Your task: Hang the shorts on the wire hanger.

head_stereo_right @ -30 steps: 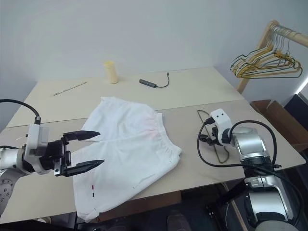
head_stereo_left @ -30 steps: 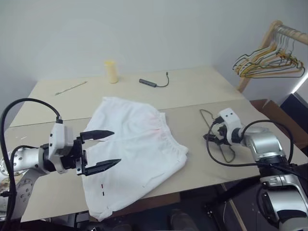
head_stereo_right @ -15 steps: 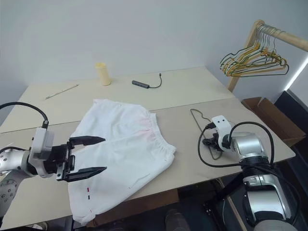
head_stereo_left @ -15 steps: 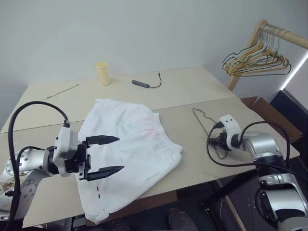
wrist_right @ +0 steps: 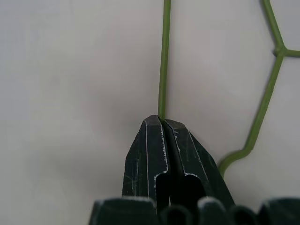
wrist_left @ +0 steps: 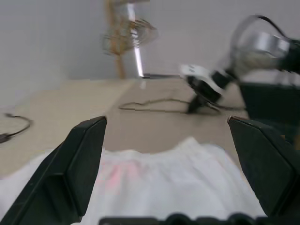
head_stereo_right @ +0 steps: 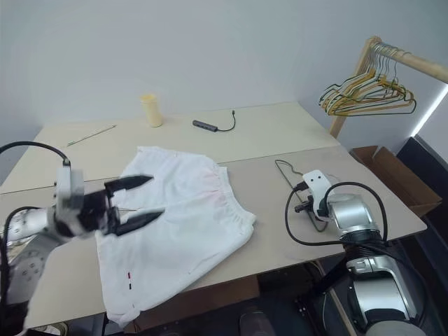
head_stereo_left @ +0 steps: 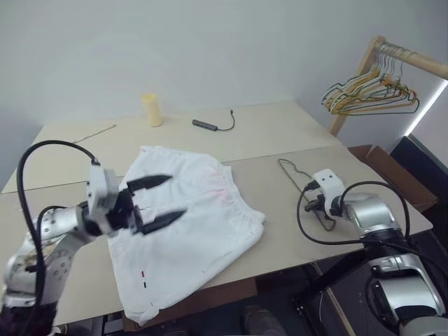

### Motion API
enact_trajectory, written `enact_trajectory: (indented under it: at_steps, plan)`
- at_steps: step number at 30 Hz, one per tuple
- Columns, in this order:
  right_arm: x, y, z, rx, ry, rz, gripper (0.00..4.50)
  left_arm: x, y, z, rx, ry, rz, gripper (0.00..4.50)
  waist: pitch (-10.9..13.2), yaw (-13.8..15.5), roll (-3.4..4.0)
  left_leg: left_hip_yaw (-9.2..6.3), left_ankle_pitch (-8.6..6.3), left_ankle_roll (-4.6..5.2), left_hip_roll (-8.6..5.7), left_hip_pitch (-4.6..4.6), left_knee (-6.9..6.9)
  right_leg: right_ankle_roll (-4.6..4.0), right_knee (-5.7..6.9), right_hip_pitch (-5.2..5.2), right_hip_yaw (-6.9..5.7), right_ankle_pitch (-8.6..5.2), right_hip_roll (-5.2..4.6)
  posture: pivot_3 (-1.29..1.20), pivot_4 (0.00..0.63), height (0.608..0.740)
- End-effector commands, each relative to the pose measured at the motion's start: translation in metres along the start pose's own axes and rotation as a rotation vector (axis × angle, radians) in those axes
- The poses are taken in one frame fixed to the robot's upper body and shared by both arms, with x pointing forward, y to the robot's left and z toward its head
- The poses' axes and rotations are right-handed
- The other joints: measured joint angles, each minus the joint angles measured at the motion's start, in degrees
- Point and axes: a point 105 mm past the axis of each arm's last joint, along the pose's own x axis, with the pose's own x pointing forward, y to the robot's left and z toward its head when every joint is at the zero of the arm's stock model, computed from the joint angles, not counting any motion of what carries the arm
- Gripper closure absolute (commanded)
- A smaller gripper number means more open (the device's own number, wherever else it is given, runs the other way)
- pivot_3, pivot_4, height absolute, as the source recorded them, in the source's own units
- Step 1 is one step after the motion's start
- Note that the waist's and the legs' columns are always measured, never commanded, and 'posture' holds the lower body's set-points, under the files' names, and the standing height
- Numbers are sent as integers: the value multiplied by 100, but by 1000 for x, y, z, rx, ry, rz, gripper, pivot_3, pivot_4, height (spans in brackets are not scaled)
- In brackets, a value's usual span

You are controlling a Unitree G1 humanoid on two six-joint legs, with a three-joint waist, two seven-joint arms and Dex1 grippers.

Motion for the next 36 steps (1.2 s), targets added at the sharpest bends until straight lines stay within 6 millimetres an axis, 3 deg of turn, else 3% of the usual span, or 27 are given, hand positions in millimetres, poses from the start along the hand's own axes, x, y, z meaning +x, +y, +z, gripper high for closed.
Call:
enact_trajectory:
  at_steps: [1, 5, 9, 15, 20, 33, 36]
  plan:
    - [-31, 12, 71, -123, -337, -3, 4482, 26, 18, -6, -264, -34, 168, 0, 3, -10, 10, -3, 0, 0, -2, -6, 0, 1, 0, -5, 0, 1, -2, -147, 0, 740]
    - [-56, 45, 108, -270, -579, 34, 4482, 48, 24, -7, -555, -93, 187, 0, 1, -32, 14, -15, -1, -2, -9, -55, 1, -29, 11, -59, -3, 24, -15, -153, 0, 740]
    - [-75, 84, 126, -415, -765, 114, 4482, 61, 26, 10, -707, -201, 138, 0, 1, -33, 14, -24, -4, -7, -14, -87, 0, -32, 17, -93, -9, 27, -25, -148, 0, 740]
    - [-97, 127, 140, -563, -946, 191, 4482, 73, 21, 37, -766, -324, 55, 0, 1, -30, 14, -27, -1, -12, -44, -88, 4, -22, 13, -88, -5, 32, -42, -147, 0, 740]
    - [-101, 141, 140, -598, -992, 227, 4482, 78, 17, 43, -734, -347, 59, 0, 1, -23, 14, -27, 1, -14, -45, -73, 7, -22, 14, -76, -4, 33, -37, -147, 0, 740]
    - [-102, 151, 140, -588, -1012, 245, 4500, 80, 26, 46, -702, -437, 163, 4344, 1, 8, 14, -26, 3, -17, -47, -74, 7, -22, 9, -74, -2, 33, -37, -151, 0, 740]
    - [-102, 153, 140, -592, -1011, 250, 4500, 82, 26, 46, -687, -440, 176, 4451, 1, 10, 14, -26, 3, -17, -48, -75, 6, -22, 7, -75, -2, 33, -37, -152, 0, 740]
